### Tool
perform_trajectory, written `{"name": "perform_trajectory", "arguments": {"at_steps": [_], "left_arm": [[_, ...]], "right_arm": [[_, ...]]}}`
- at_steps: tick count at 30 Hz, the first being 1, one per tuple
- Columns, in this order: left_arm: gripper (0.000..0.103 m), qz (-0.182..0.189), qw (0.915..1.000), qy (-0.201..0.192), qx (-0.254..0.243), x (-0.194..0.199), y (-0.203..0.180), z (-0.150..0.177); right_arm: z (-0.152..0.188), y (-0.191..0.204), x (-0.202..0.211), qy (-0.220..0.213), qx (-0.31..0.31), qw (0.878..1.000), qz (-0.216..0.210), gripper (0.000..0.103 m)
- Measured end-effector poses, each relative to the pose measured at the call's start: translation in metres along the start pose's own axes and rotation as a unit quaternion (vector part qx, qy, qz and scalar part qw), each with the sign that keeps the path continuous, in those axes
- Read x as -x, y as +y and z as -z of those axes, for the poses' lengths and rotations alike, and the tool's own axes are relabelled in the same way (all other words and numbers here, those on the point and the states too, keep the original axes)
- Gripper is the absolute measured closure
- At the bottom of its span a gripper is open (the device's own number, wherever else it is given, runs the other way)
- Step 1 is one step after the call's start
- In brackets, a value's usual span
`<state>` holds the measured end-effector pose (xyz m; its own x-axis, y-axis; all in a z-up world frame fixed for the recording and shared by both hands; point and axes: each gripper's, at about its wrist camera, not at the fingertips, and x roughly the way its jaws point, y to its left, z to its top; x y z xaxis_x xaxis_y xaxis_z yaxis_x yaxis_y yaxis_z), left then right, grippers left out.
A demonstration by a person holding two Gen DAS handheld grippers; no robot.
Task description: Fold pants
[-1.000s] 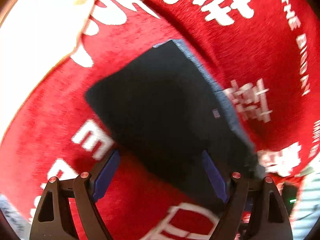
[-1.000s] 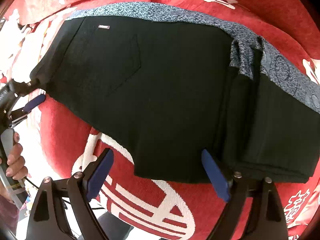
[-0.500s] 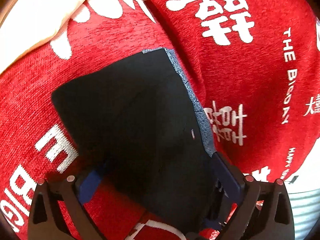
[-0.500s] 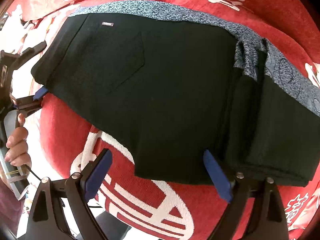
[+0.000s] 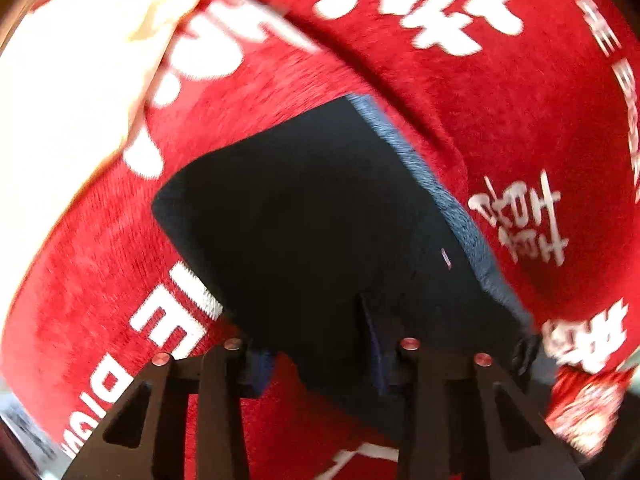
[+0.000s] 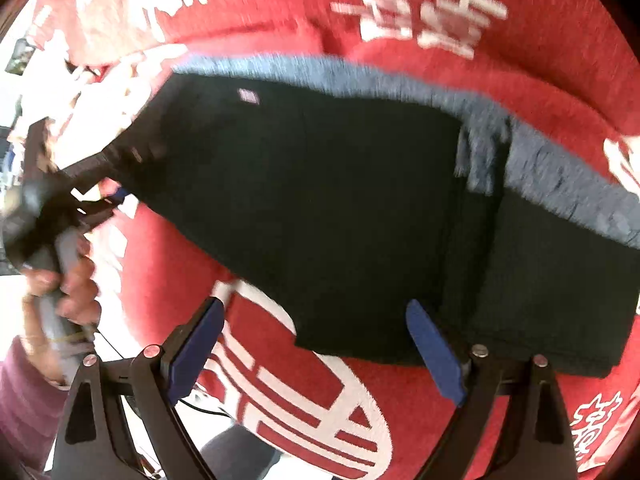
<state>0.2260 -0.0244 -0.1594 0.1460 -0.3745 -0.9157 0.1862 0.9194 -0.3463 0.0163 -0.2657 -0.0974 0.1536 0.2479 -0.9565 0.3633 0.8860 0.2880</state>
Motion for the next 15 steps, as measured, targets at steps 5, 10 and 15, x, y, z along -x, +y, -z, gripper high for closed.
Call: {"name": "perform_trajectory", "arguments": {"at_steps": [5, 10, 15], "left_arm": [[0.068, -0.119, 0.9559, -0.101, -0.249, 0.015, -0.072, 0.04], [0.068, -0.151, 0.9203, -0.125, -0.338, 0.011, -0.095, 0.058], [0.068, -0.16, 0.9117, -0.13, -0.355, 0.007, -0.099, 0.058]], "right_arm": [[-0.033, -0.001, 0.031, -0.025, -0.018, 0.998, -0.051, 0.009], [-0.098, 0.031, 0.034, 0.004, 0.006, 0.992, -0.128, 0.009], [-0.154, 0.096, 0.019, 0.06, 0.079, 0.979, -0.179, 0.009]]}}
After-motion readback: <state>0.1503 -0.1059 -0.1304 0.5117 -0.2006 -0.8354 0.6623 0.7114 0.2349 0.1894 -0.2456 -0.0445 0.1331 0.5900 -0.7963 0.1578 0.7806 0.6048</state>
